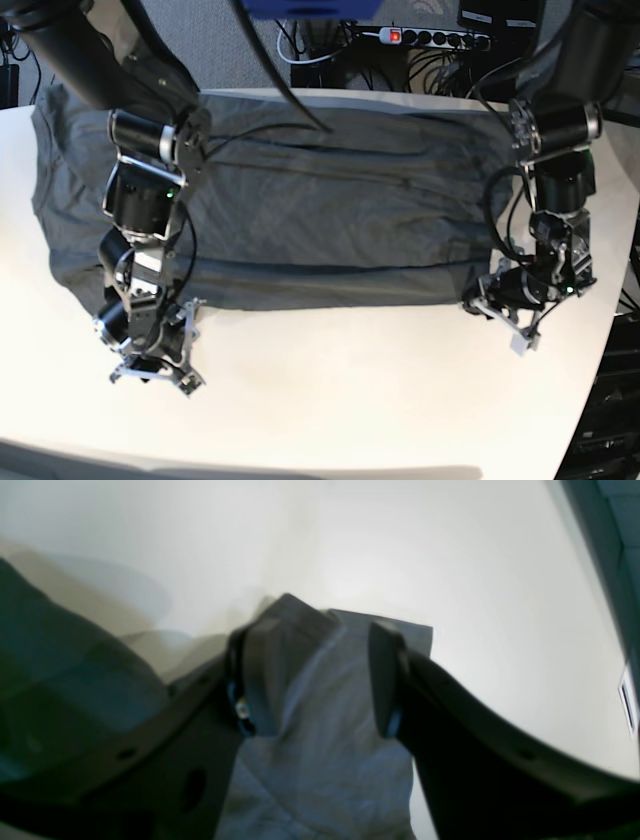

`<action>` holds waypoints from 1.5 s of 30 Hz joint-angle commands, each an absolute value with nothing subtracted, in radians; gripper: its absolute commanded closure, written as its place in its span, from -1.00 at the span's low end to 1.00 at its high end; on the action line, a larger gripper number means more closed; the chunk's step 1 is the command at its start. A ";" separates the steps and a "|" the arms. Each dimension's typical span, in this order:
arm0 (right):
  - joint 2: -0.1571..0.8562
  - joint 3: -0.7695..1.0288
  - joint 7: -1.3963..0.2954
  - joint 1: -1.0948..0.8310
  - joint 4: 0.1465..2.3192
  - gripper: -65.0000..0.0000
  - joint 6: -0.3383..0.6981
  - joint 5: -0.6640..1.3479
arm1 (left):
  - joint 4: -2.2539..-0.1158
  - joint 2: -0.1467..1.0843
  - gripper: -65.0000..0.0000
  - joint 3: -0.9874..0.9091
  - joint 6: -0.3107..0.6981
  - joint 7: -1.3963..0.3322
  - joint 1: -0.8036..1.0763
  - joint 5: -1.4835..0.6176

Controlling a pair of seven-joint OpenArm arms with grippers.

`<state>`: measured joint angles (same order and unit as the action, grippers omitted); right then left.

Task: Fold the T-shirt properly
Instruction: 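Hold the shirt edges with both grippers, keeping the shirt stretched flat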

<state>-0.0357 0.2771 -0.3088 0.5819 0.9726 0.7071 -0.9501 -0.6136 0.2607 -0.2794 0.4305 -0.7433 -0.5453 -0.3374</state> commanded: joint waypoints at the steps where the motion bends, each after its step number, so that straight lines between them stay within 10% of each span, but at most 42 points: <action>1: -0.035 0.275 -0.295 0.622 0.989 0.15 0.698 -0.940 | -0.611 0.263 0.88 -0.277 0.409 -0.785 -0.550 -0.289; 45: -0.038 0.550 -0.236 0.682 0.868 0.15 0.698 -0.763 | -0.611 0.265 0.88 -0.277 0.403 -0.785 -0.555 -0.289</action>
